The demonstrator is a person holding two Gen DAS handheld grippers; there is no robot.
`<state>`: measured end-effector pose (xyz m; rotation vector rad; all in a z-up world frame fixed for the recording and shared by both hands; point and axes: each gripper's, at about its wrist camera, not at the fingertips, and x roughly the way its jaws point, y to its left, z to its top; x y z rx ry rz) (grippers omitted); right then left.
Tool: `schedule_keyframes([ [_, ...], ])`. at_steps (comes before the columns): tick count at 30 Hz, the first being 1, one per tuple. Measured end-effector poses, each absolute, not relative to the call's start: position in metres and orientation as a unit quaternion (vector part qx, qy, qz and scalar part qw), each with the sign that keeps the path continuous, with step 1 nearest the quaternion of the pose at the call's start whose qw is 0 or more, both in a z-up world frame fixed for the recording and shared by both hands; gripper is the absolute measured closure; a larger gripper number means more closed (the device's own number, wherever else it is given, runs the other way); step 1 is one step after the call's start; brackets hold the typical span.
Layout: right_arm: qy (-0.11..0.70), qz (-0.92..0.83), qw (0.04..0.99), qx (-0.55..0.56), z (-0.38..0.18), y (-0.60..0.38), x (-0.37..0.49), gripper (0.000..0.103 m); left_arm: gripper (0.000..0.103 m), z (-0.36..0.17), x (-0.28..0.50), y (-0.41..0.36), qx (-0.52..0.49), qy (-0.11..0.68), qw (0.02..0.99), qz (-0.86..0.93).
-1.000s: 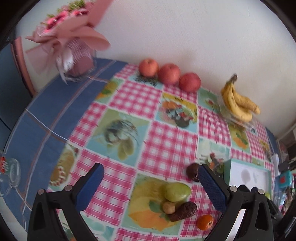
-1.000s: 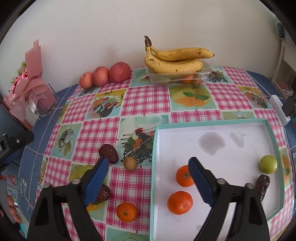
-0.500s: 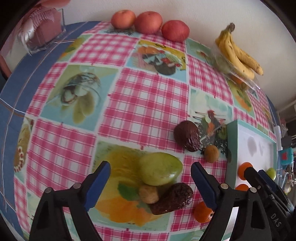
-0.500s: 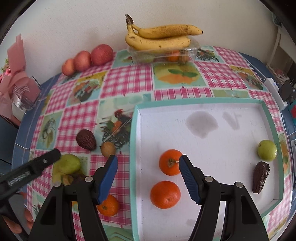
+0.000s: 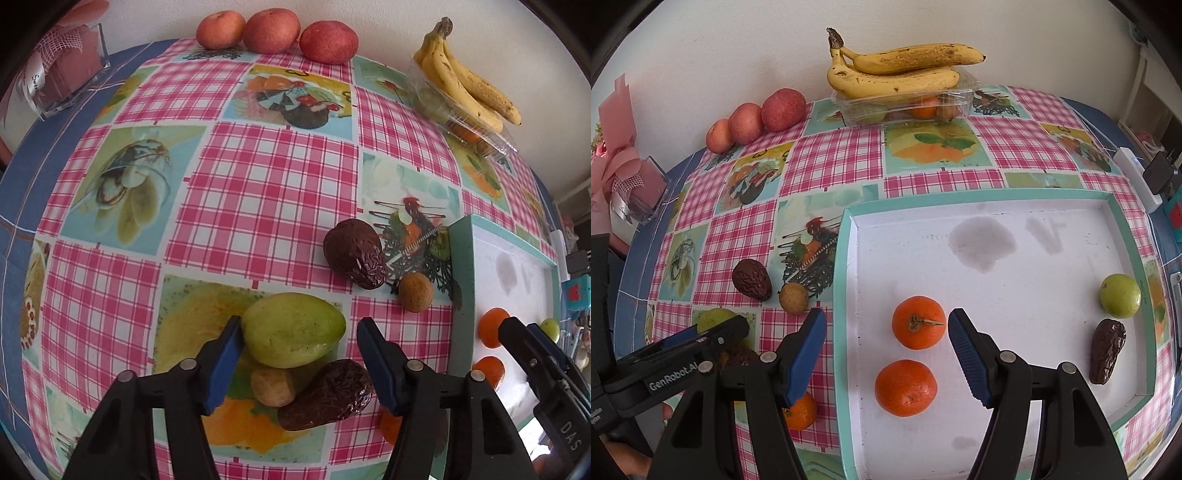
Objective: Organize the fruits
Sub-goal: 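Grasp the large green pear-like fruit with the left gripper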
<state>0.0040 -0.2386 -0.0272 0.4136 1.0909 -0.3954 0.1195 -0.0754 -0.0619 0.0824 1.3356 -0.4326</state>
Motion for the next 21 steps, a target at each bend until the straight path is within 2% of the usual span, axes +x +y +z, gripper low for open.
schedule_keyframes([
  [3,0.511,-0.187,0.816,0.196,-0.027,-0.24,0.003,0.033,0.045,-0.061,0.121,-0.074,0.044,0.61,0.767,-0.194],
  [21,0.514,-0.186,0.813,0.201,-0.032,-0.243,0.004,0.033,0.046,-0.056,0.143,-0.03,-0.01,0.608,0.778,-0.157],
])
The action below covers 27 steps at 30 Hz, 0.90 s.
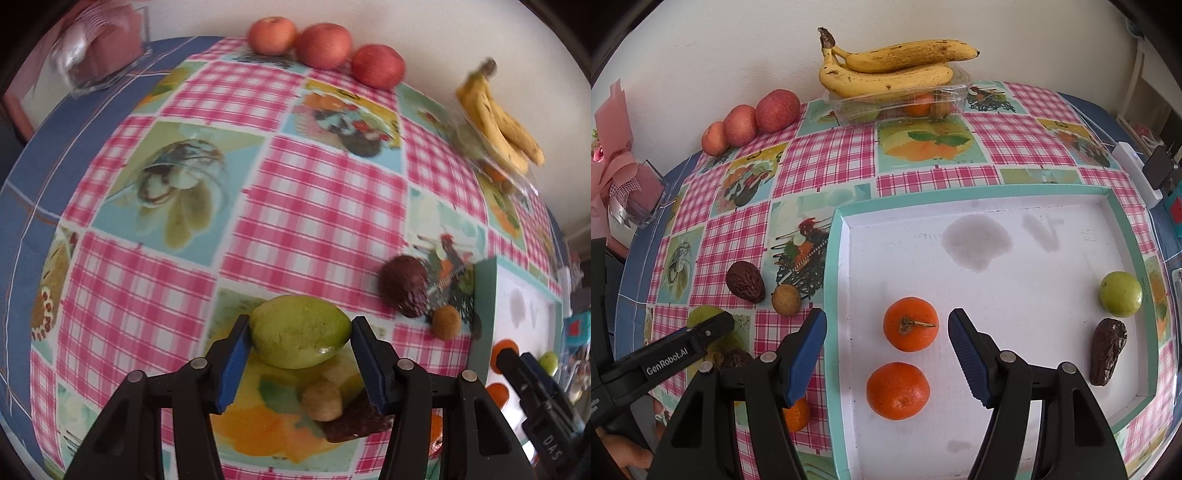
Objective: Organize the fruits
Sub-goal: 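Grasp the large green pear-like fruit with the left gripper, then grasp a small brown round fruit with the right gripper while the left gripper holds the green fruit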
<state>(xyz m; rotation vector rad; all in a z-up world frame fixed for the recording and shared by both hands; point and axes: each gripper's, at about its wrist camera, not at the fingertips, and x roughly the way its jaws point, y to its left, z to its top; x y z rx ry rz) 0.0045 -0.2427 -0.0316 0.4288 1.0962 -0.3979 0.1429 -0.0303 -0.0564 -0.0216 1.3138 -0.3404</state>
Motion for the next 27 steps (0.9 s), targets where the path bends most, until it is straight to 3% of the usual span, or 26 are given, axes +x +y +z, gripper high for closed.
schedule_keyframes([
  [10,0.502,-0.146,0.834,0.174,-0.029,-0.217,0.025,0.034,0.046,-0.033,0.154,-0.002,-0.058,0.581,0.799,-0.143],
  [14,0.495,-0.119,0.845,0.166,-0.028,-0.201,0.038,0.049,0.046,-0.029,0.156,0.002,-0.072,0.577,0.801,-0.143],
  [17,0.497,-0.111,0.847,0.154,-0.032,-0.191,0.046,0.052,0.046,-0.027,0.157,0.004,-0.078,0.574,0.802,-0.146],
  [20,0.502,-0.11,0.845,0.148,-0.038,-0.187,0.053,0.063,0.046,-0.025,0.158,0.007,-0.083,0.571,0.803,-0.146],
  [27,0.516,-0.12,0.837,0.138,-0.053,-0.186,0.063,0.068,0.046,-0.027,0.16,0.009,-0.093,0.572,0.801,-0.147],
])
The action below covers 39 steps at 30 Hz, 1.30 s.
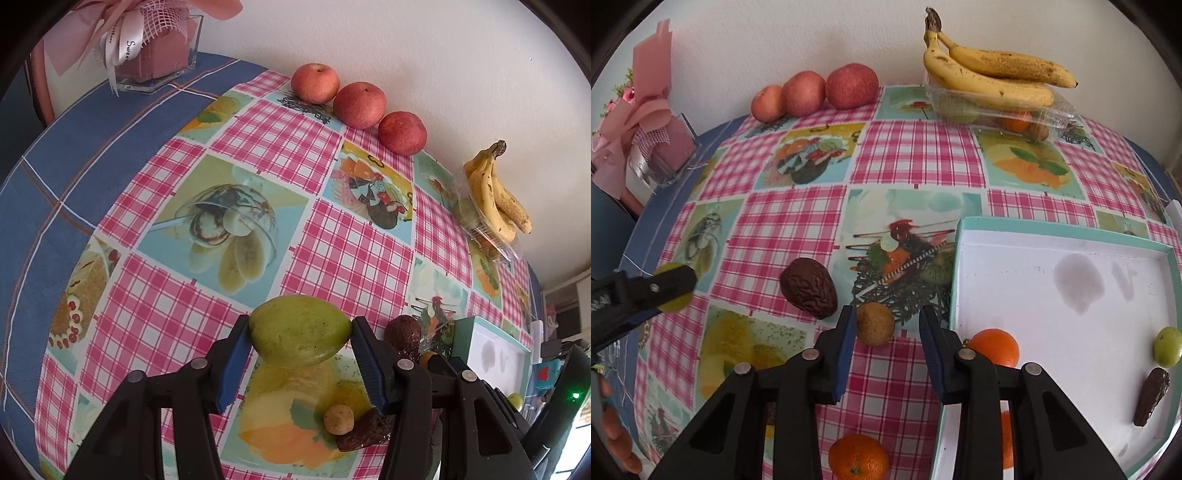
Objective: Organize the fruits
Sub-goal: 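Grasp a small brown round fruit with the right gripper while the left gripper holds the green fruit, then carry the green fruit with the left gripper while the right gripper carries the brown fruit to the tray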
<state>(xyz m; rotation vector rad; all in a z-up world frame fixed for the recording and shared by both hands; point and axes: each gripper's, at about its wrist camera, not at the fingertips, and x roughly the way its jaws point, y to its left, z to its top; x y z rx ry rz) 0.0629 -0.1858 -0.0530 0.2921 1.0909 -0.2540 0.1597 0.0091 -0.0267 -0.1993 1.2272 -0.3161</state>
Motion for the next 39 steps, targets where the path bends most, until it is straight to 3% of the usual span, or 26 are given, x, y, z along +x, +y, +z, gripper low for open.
schedule_keyframes([
  [9,0.518,-0.115,0.838,0.129,-0.055,-0.181,0.068,0.069,0.046,-0.021,0.158,0.009,-0.091,0.566,0.806,-0.149],
  [14,0.53,-0.112,0.83,0.133,-0.064,-0.18,0.068,0.078,0.046,-0.018,0.158,0.008,-0.083,0.563,0.809,-0.149],
  [19,0.527,-0.109,0.831,0.142,-0.062,-0.183,0.066,0.078,0.046,-0.01,0.156,0.004,-0.069,0.553,0.817,-0.148],
  [39,0.479,-0.153,0.84,0.203,0.004,-0.249,0.017,0.078,0.046,0.036,0.108,-0.076,0.009,0.503,0.84,-0.204],
])
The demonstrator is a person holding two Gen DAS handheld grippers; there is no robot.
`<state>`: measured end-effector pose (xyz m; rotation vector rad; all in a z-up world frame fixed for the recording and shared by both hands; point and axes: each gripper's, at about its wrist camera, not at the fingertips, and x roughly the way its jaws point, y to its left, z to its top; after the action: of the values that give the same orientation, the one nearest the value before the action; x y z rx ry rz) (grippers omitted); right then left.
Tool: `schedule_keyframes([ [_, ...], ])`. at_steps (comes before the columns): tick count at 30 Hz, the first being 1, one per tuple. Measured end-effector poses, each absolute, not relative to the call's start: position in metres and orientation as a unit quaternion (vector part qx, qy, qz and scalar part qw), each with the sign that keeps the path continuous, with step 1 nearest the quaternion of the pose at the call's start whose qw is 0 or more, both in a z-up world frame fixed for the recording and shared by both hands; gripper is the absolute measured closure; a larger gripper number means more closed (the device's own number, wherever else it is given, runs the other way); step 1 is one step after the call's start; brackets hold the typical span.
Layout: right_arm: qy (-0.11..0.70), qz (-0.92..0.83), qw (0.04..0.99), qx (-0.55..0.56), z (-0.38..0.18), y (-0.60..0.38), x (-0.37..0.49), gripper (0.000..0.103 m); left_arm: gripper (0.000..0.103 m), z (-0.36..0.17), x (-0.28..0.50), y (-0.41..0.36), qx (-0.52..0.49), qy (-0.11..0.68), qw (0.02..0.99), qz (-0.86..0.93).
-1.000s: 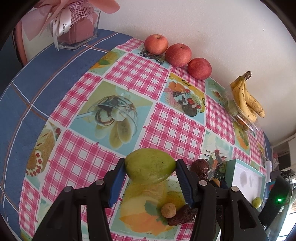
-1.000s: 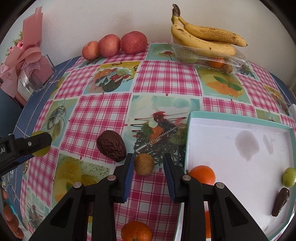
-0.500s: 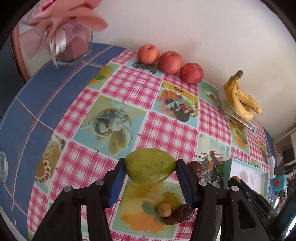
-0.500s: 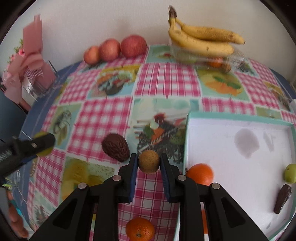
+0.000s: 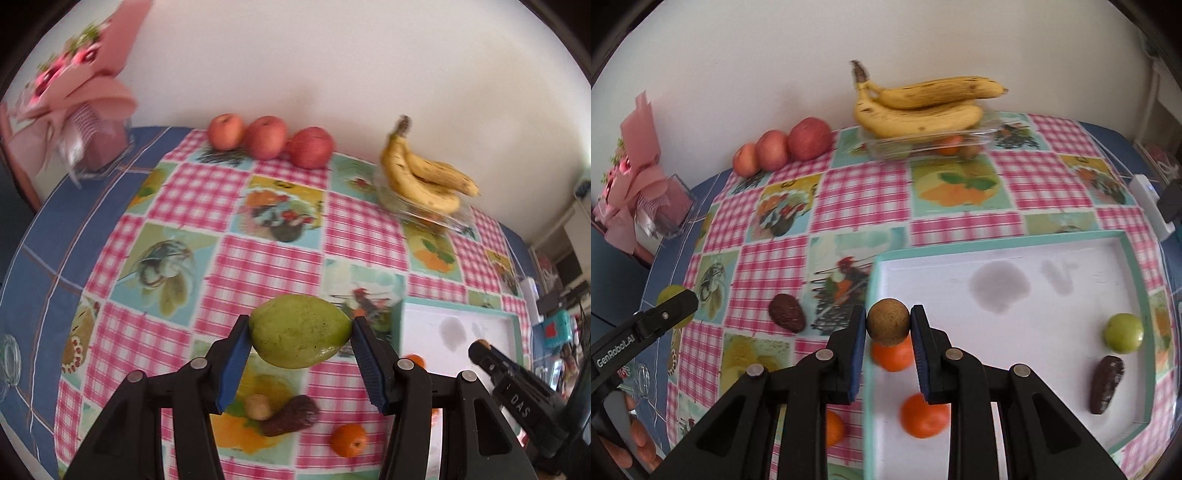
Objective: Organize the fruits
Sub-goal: 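Carry the green fruit with the left gripper while the right gripper carries the brown fruit to the tray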
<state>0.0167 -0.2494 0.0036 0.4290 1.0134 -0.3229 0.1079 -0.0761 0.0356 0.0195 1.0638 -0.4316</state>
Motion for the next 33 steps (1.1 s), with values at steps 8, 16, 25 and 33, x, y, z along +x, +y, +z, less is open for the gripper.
schedule_keyframes([
  [8,0.47,-0.2,0.83,0.223,0.008,-0.304,-0.022,0.078,0.046,0.035,0.075,-0.132,0.047,0.503,0.825,-0.252],
  [16,0.456,-0.253,0.817,0.247,0.01,-0.356,-0.065,0.078,0.046,0.019,0.043,-0.19,0.086,0.504,0.799,-0.315],
  [25,0.467,-0.259,0.8,0.273,-0.012,-0.376,-0.078,0.078,0.045,-0.013,0.039,-0.232,0.115,0.498,0.791,-0.337],
  [33,0.489,-0.253,0.787,0.278,-0.034,-0.378,-0.074,0.078,0.045,-0.031,0.056,-0.236,0.103,0.503,0.793,-0.328],
])
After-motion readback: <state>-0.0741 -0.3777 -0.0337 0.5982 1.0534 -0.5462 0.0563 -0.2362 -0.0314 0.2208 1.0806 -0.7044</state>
